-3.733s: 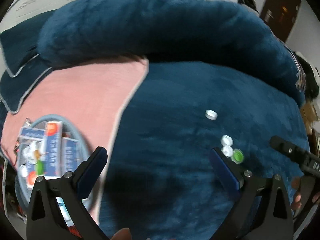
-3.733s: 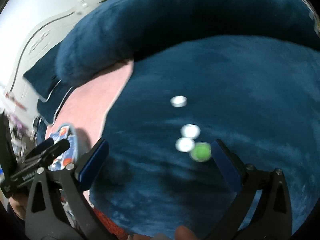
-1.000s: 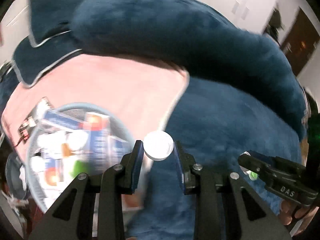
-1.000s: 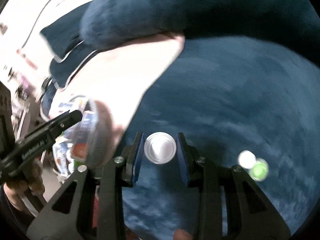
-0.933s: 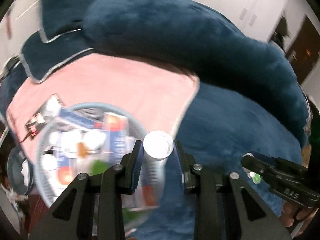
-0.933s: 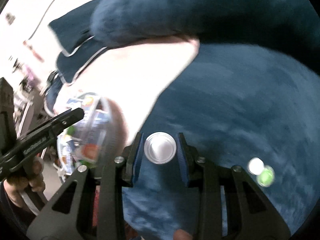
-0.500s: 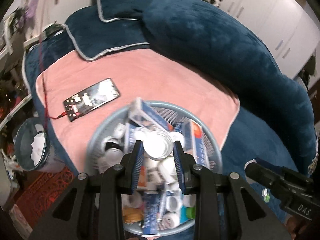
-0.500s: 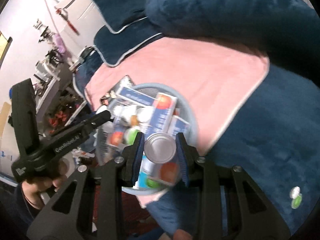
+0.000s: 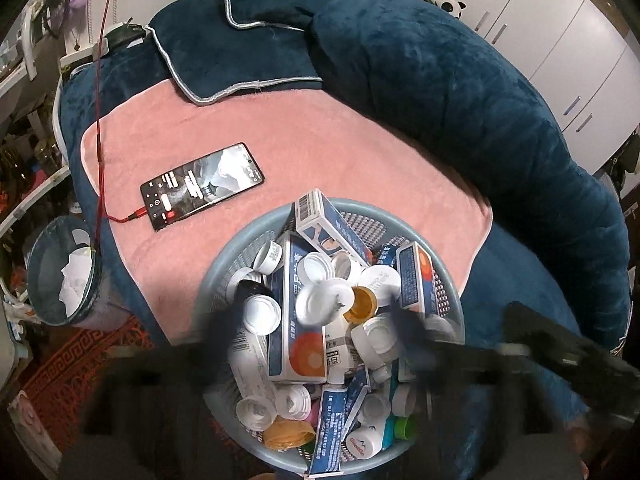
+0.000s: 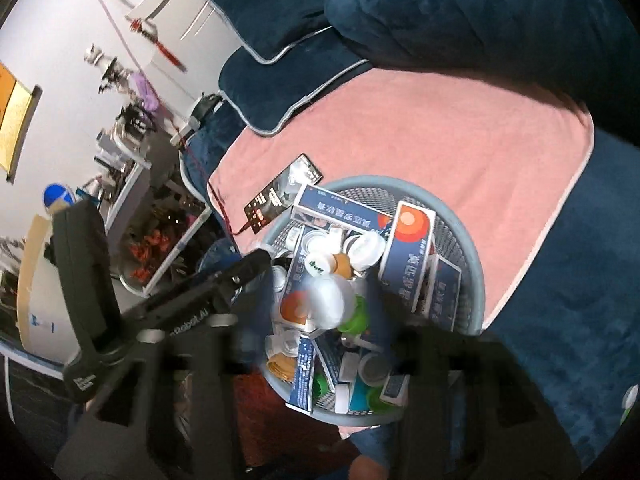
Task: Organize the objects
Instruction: 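Open both tools over the basket to drop the white caps, then move both tools back over the remaining white and green caps, then grasp a white cap with the right tool while the left tool grasps a white cap, then carry both white caps over the basket, then open both tools over the basket to drop the white caps, then move the right tool back over the last green cap, then grasp the green cap with the right tool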
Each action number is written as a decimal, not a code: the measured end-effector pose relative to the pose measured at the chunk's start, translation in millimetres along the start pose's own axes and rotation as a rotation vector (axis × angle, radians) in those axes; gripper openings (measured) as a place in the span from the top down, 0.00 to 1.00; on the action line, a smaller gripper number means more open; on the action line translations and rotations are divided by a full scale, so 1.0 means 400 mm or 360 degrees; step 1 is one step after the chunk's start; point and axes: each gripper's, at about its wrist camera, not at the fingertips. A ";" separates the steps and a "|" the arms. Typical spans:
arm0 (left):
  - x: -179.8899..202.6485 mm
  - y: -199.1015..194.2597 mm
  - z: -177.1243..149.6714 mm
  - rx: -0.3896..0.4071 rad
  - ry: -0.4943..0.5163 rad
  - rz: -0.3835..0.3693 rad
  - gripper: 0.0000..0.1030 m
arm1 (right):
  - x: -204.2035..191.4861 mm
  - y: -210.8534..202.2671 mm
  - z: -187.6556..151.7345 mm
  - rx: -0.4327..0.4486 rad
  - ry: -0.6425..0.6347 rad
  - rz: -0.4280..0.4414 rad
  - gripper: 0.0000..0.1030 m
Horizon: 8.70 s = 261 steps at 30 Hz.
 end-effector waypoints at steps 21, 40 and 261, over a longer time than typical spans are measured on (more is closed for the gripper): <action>0.123 0.007 -0.033 -0.0056 0.0208 0.0081 0.01 | 0.148 -0.068 -0.059 0.0048 0.0098 -0.0284 0.00; 0.379 0.113 -0.159 -0.0227 0.0513 -0.0019 0.01 | 0.395 -0.161 -0.174 0.0052 0.0351 -0.0433 0.00; 0.512 0.271 -0.341 -0.0530 0.0821 -0.0103 0.01 | 0.768 -0.183 -0.519 -0.0172 0.0809 -0.0717 0.12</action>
Point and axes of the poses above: each gripper's, at about its wrist camera, not at the fingertips, and y roughly the way its jaws point, x to its right, z to its top, and after that the axes turned 12 degrees about -z, right-handed
